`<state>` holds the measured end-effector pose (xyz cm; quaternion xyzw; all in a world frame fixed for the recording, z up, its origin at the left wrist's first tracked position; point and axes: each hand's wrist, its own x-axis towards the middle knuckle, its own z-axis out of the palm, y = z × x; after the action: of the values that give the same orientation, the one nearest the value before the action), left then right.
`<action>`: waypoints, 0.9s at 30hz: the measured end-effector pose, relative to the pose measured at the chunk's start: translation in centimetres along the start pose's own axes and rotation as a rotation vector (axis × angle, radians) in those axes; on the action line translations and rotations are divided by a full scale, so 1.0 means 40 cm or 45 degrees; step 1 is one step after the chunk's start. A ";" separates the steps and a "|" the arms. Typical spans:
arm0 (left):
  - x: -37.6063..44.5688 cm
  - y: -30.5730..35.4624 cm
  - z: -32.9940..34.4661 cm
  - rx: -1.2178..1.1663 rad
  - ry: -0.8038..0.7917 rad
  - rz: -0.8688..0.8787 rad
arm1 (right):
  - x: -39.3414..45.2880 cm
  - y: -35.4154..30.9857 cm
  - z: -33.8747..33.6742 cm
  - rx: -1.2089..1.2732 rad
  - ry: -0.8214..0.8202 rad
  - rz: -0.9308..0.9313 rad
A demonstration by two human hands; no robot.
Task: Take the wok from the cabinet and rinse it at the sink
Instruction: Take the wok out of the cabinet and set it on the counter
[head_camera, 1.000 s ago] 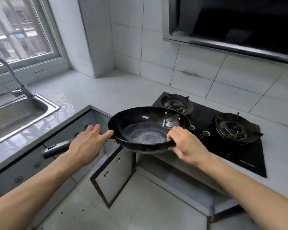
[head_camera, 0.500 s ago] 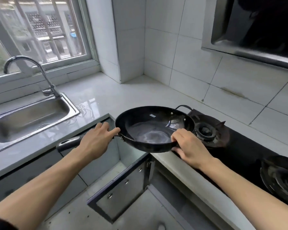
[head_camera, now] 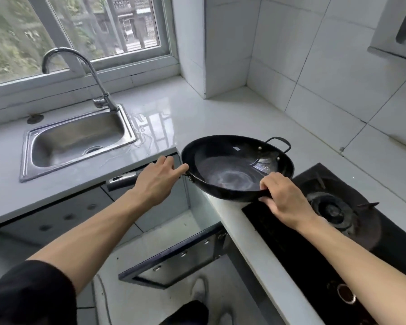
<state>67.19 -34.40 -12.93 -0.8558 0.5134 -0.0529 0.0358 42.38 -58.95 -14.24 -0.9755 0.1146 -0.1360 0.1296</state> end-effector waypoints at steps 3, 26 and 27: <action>0.059 -0.009 0.033 -0.020 0.025 -0.005 | 0.048 0.038 0.014 -0.014 0.000 -0.014; 0.374 -0.090 0.277 -0.153 0.106 -0.056 | 0.260 0.200 0.195 -0.117 -0.042 0.153; 0.378 -0.084 0.286 -0.167 0.105 -0.064 | 0.257 0.202 0.208 -0.122 -0.064 0.190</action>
<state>78.65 -46.08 -23.07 -0.8660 0.4951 -0.0552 -0.0427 52.96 -67.36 -21.82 -0.9725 0.1900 -0.0957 0.0953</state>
